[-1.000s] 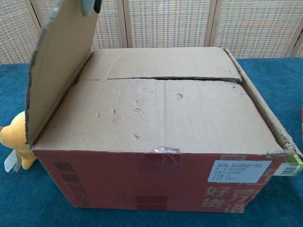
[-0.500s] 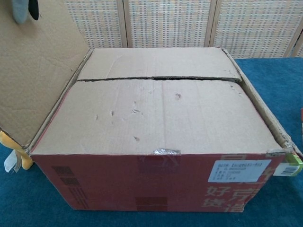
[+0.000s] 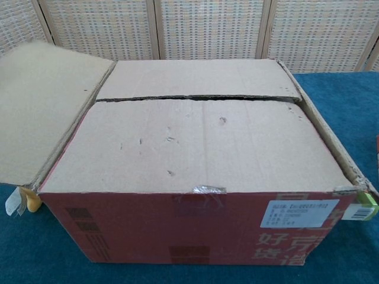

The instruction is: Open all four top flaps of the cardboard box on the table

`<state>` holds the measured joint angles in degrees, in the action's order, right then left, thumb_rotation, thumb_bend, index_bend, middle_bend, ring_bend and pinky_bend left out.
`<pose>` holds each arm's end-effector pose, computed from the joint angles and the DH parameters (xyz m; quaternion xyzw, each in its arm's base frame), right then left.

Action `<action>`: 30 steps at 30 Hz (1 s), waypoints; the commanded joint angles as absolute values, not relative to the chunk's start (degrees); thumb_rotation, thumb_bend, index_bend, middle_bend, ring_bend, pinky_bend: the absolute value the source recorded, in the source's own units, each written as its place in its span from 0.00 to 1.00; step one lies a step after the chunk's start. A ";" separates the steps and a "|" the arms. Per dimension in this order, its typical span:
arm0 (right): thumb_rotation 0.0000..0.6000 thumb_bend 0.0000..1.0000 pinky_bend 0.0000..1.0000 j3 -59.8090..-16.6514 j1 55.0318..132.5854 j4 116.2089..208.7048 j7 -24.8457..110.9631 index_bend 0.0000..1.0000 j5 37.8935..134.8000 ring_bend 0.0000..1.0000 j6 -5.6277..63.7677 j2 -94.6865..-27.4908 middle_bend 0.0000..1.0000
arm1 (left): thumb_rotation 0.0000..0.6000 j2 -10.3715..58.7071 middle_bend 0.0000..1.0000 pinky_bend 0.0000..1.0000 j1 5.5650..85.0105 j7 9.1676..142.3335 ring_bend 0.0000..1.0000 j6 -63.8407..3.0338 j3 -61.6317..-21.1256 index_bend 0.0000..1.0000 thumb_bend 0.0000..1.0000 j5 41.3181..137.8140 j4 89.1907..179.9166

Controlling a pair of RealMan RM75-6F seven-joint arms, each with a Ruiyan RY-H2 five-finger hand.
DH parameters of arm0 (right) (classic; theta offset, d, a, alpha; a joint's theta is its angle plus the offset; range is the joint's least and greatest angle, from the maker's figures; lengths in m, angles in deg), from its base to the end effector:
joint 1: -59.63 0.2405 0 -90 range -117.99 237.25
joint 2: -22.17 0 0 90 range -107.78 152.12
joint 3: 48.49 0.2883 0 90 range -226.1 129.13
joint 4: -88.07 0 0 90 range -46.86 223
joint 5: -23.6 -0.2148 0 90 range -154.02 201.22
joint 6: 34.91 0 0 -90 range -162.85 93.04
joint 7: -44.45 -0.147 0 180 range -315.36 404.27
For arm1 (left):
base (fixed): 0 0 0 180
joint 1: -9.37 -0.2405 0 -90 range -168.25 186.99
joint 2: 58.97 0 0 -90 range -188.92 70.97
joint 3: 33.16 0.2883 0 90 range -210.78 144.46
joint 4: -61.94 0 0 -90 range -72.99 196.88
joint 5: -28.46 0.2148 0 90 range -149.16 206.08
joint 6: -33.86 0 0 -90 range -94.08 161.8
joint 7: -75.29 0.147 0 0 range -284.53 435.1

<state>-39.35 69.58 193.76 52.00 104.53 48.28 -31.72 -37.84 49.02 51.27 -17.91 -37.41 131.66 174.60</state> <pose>-0.2846 -0.2315 0.2217 0.5937 -0.3347 0.4081 0.6074 -0.1450 0.2920 0.2821 -0.8344 -0.2688 -0.3026 0.3742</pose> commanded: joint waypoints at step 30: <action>1.00 0.81 0.00 -40.03 68.26 192.45 49.62 0.14 104.70 0.00 49.29 -32.12 0.14 | 0.70 -12.30 0.00 0.00 45.49 84.84 0.00 -21.89 -42.08 0.12 0.29 110.99 174.67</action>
